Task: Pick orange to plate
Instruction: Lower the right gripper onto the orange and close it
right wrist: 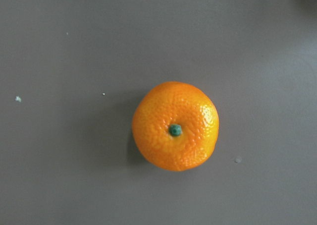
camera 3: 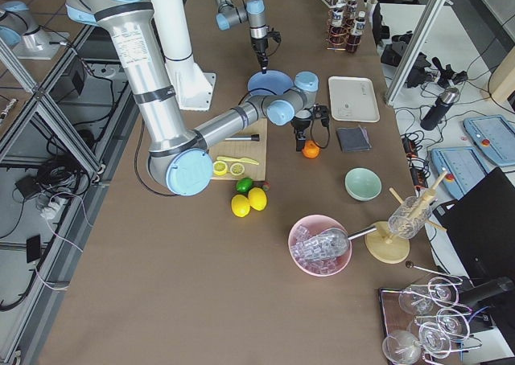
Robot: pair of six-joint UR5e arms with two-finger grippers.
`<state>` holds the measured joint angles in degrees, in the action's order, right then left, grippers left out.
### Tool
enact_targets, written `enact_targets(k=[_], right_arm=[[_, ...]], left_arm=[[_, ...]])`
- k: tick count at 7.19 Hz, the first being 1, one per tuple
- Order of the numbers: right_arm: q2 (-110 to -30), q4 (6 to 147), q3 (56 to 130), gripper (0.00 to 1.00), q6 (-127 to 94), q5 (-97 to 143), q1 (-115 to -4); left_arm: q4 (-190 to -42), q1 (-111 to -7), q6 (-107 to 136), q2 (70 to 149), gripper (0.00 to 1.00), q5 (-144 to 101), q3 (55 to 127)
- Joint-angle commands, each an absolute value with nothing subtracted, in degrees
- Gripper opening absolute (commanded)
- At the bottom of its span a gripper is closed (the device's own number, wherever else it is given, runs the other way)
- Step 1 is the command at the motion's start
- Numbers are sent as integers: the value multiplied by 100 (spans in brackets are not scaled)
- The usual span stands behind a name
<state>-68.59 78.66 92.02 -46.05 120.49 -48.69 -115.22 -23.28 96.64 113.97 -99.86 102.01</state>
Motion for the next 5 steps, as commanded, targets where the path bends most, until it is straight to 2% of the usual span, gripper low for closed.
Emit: enact_targets(k=[1, 2, 3, 4, 5], right_arm=[[-6558, 7384, 8528, 98, -4588, 11988, -4843], [-6487, 7383, 8438, 96, -4588, 11936, -4851], [-6478, 7400, 8394, 93, -4527, 11753, -4852], [-6443, 7392, 8315, 92, -4405, 11716, -4886], [-6294, 7383, 8149, 91, -4403, 11707, -4904]], left_arm=[[-11522, -2312, 9668, 11408, 0, -9976, 10213], [-11522, -2312, 9668, 11426, 20, -9976, 10222], [-11522, -2303, 9668, 11443, 67, -9897, 10222], [-11522, -2259, 9668, 11443, 78, -9731, 10230], [-11522, -2172, 9668, 11443, 80, -9703, 10222]])
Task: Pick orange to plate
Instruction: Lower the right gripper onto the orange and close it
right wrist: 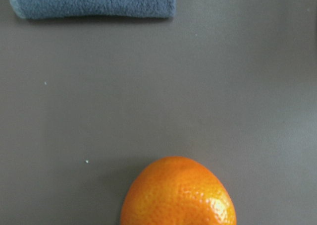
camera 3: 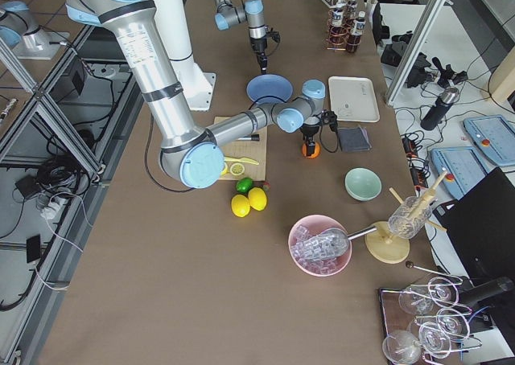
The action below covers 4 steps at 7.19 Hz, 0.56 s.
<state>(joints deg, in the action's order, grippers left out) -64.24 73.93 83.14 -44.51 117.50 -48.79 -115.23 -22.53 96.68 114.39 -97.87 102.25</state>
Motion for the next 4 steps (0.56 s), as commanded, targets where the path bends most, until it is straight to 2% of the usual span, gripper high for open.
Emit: enact_targets(k=[1, 2, 3, 4], right_arm=[[-6162, 7383, 8000, 91, -4412, 11707, -4913], [-6126, 7383, 7998, 84, -4464, 11707, -4922], [-6135, 7374, 7998, 56, -4465, 11707, -4931], [-6143, 7348, 7998, 11, -4465, 11716, -4931]], left_arm=[[-11522, -2162, 9668, 11452, 80, -9668, 10230], [-11522, -2153, 9668, 11452, 83, -9624, 10222], [-11522, -2153, 9668, 11452, 83, -9624, 10222], [-11522, -2153, 9668, 11452, 84, -9624, 10222]])
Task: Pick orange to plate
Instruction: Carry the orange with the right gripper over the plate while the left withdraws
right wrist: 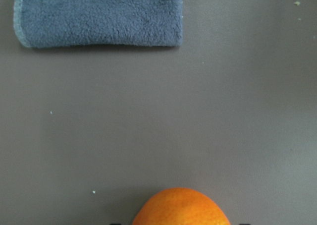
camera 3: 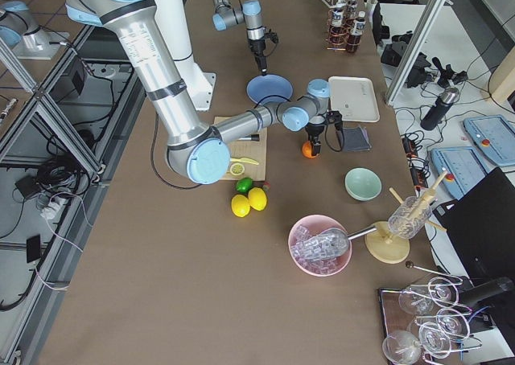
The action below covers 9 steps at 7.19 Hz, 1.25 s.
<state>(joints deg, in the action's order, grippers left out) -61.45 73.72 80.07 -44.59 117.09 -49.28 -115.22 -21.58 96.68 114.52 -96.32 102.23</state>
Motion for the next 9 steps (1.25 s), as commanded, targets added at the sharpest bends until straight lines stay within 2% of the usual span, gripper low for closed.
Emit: enact_targets(k=[1, 3, 5, 7, 9], right_arm=[[-6126, 7339, 8085, 0, -4482, 11733, -4939], [-6126, 7819, 9091, 0, -5276, 11848, -5062], [-6092, 8933, 10593, 0, -6061, 11804, -4767], [-5749, 8982, 10767, 0, -7474, 11071, -3847], [-5407, 8869, 10286, 0, -7891, 10381, -2903]], left_arm=[[-11531, -2153, 9659, 11452, 84, -9624, 10222], [-11522, -2171, 9659, 11374, 84, -9502, 10492], [-11522, -2502, 9537, 10988, 85, -9553, 11020], [-11522, -3353, 8775, 10654, 86, -10427, 11030], [-11549, -3892, 7932, 10198, 86, -10845, 11021]])
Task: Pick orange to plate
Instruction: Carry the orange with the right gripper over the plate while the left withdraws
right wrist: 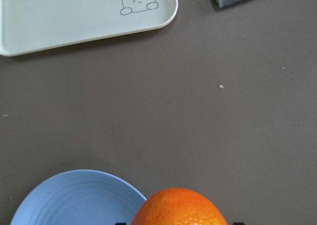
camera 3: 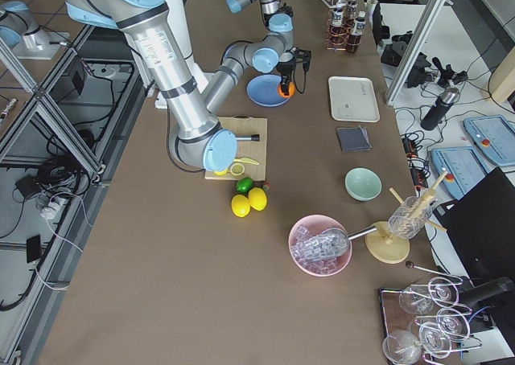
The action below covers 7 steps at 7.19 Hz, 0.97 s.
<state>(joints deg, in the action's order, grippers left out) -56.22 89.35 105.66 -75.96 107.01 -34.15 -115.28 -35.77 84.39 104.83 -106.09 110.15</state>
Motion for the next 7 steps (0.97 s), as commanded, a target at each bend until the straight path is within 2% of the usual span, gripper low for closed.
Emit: enact_targets(k=[1, 3, 7], right_arm=[[-5179, 8825, 10118, 0, -8006, 10371, -2709], [-4861, 8247, 9337, 0, -8007, 10249, -2523], [-4737, 8147, 8957, 0, -7998, 9958, -2241]], left_arm=[[-11566, -4033, 7693, 10039, 86, -10915, 11030], [-11741, -4226, 7202, 9644, 86, -11030, 11030], [-12041, -4526, 7066, 9369, 86, -11487, 11004]])
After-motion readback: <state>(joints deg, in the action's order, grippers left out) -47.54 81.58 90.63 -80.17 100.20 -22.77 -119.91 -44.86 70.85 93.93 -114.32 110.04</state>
